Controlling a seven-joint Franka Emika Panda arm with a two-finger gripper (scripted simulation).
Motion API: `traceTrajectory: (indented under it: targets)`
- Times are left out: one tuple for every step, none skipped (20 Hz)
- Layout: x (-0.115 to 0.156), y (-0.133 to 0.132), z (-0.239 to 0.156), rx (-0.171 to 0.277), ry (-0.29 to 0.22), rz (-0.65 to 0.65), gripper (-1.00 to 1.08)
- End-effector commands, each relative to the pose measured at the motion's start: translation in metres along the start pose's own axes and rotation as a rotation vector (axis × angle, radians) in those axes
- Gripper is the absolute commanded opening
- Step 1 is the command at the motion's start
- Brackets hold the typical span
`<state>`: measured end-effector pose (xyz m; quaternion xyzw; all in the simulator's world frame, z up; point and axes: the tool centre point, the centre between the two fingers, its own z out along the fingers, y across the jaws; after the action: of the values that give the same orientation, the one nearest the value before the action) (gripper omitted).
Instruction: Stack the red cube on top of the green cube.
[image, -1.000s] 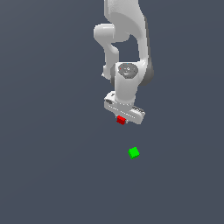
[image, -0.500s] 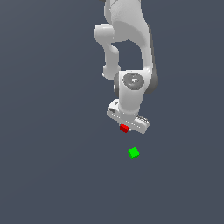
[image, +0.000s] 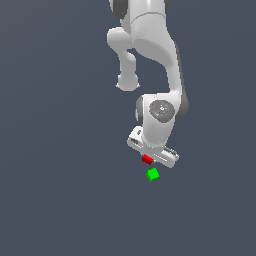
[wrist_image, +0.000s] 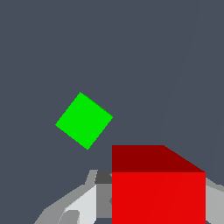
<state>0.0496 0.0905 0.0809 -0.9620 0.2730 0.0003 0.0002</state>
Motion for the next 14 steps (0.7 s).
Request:
traceTrajectory:
  targets:
    - [0.009,-0.011,0.004,0.001,0.001,0.0,-1.0]
    - [0.012,-0.015,0.005,0.001,0.001,0.0,-1.0]
    - [0.015,-0.019,0.006,0.001,0.001,0.0,-1.0]
    - [0.017,-0.022,0.007,0.001,0.001,0.0,-1.0]
    - [0.02,-0.025,0.009,0.001,0.001,0.0,-1.0]
    - [0.022,-0.028,0.01,0.001,0.001,0.0,-1.0]
    - [0.024,-0.031,0.011,0.001,0.001,0.0,-1.0]
    - [0.026,-0.033,0.012,0.0,0.0,0.0,-1.0]
    - [0.028,-0.036,0.013,0.0,0.0,0.0,-1.0]
    - [0.029,-0.038,0.013,0.0,0.0,0.0,-1.0]
    - [0.031,-0.039,0.014,0.0,0.0,0.0,-1.0]
    - [0.032,-0.041,0.014,0.0,0.0,0.0,-1.0]
    - [0.033,-0.042,0.015,0.0,0.0,0.0,-1.0]
    - [0.034,-0.044,0.015,0.0,0.0,0.0,-1.0]
